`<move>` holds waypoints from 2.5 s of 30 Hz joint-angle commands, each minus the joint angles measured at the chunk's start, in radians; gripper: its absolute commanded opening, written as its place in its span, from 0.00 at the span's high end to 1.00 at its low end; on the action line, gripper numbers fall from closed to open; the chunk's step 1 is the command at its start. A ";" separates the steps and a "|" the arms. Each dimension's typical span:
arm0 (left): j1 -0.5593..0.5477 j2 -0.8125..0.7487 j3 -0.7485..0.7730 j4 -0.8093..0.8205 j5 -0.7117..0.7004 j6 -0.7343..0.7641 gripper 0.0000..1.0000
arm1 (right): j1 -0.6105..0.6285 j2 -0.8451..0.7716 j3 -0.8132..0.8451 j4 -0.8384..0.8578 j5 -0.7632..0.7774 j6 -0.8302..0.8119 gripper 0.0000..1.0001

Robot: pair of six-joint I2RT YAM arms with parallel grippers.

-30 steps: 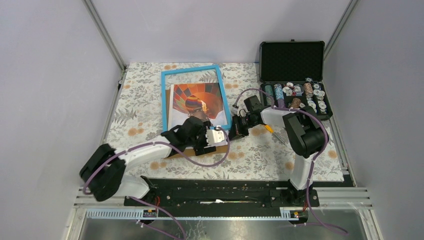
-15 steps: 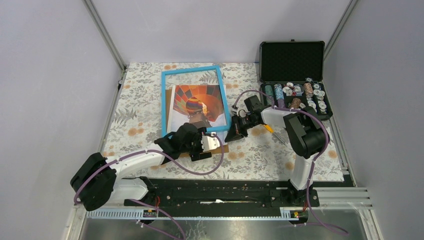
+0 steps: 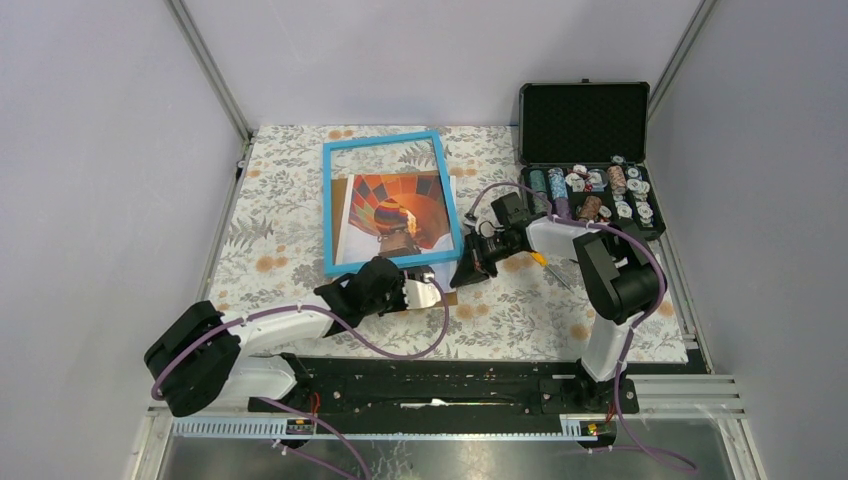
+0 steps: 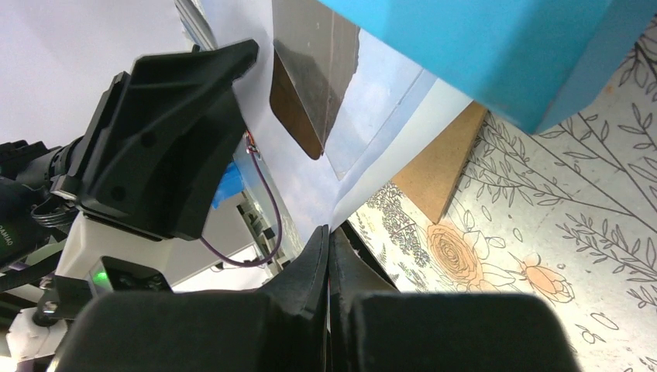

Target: Take the photo out of the frame

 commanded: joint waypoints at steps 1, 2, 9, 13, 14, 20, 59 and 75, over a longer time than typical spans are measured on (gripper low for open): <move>-0.007 -0.015 0.043 -0.002 -0.009 -0.003 0.83 | -0.001 -0.055 -0.012 -0.006 -0.061 -0.005 1.00; -0.007 -0.024 0.058 -0.045 0.012 -0.003 0.89 | -0.001 -0.058 -0.010 -0.007 -0.054 -0.011 0.99; -0.019 -0.065 0.156 -0.402 0.245 0.051 1.00 | -0.001 -0.071 0.043 -0.074 0.002 -0.089 0.43; -0.018 -0.035 0.238 -0.537 0.282 -0.001 1.00 | -0.002 -0.058 0.108 -0.180 0.024 -0.197 0.36; -0.019 -0.026 0.268 -0.584 0.296 -0.003 1.00 | -0.002 -0.054 0.128 -0.215 0.028 -0.231 0.36; -0.020 -0.026 0.434 -0.815 0.415 -0.014 1.00 | -0.003 -0.083 0.176 -0.303 0.064 -0.353 0.35; -0.023 0.034 1.667 -1.345 0.064 -0.162 1.00 | -0.137 -0.116 0.470 -0.531 0.356 -0.538 0.08; 0.372 0.297 1.622 -0.612 -0.358 0.185 1.00 | -0.214 -0.042 0.524 -0.530 0.331 -0.488 0.07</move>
